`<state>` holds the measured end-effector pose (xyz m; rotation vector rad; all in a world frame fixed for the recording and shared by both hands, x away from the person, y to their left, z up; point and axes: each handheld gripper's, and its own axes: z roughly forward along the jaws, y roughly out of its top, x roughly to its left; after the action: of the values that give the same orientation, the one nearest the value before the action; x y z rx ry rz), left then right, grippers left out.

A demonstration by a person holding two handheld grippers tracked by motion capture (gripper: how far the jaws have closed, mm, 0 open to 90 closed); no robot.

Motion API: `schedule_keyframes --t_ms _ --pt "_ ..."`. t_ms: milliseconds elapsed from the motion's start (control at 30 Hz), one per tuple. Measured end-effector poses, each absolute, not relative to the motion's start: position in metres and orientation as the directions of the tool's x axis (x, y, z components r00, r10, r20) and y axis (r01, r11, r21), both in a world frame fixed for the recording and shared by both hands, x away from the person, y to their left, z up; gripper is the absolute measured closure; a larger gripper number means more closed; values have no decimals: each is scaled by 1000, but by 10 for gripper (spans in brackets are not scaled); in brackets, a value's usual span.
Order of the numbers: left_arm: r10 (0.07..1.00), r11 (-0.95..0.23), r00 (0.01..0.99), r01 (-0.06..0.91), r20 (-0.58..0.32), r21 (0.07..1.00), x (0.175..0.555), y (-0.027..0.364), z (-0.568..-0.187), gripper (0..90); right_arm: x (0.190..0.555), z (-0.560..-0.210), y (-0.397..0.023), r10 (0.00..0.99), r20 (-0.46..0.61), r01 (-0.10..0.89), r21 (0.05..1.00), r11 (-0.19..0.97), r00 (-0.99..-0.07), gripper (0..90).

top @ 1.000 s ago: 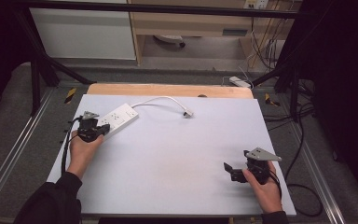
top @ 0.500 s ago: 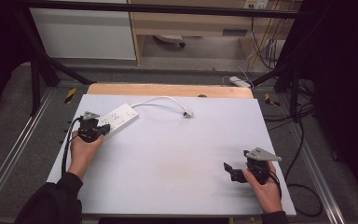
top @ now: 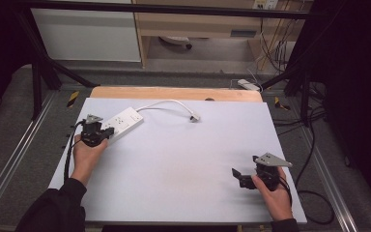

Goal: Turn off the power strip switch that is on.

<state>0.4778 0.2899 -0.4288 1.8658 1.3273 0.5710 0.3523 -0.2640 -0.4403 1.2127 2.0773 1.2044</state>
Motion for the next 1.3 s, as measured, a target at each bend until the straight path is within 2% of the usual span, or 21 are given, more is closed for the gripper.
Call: schedule_keyframes --t_ms 300,567,767,1300 --pt "930 -153 361 562 -74 813 476 289 -425 894 352 -440 -264 857 48 467 853 231 -513 26" --pt "933 -147 355 534 -63 832 476 286 -422 770 352 -440 -264 857 52 468 854 227 -512 26" --pt "930 -146 360 537 -69 831 477 283 -423 622 352 -440 -264 857 49 466 854 231 -514 26" --pt "928 -146 363 564 -86 813 476 276 -421 375 353 -441 -264 857 49 468 853 232 -514 26"
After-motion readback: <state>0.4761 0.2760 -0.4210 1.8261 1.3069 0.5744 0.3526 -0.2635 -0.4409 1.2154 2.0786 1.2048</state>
